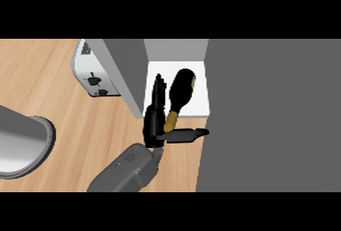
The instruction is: Pick up the wine, place it into the cabinet and close the cabinet
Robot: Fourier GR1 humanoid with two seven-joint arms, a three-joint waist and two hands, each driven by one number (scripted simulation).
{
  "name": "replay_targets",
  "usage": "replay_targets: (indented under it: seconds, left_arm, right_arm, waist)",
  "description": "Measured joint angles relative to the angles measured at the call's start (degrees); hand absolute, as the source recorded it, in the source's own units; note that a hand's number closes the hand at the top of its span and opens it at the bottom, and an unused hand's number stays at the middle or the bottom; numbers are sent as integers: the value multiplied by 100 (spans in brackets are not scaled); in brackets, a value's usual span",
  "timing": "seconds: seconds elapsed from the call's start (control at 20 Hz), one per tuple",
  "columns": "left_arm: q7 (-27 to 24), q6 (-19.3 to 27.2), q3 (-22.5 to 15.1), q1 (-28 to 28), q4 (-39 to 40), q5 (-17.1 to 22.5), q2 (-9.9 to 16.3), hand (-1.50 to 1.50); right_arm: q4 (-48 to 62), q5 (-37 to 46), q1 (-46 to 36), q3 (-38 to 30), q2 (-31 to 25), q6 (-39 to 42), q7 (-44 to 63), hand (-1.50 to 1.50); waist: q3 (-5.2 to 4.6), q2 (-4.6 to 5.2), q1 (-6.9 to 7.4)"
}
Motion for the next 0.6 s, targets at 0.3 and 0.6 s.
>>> replay_targets:
  seconds: [0.3,0.6]
  left_arm:
    - [334,496,-475,969,-1627,-405,234,-150]
    - [748,1054,-804,1733,-2922,-932,502,-150]
  right_arm:
    - [-21,71,3,54,-3,-62,18,-150]
    - [-25,35,-65,-145,-117,34,59,-150]
  waist:
    - [3,-1,51]
    - [3,2,51]
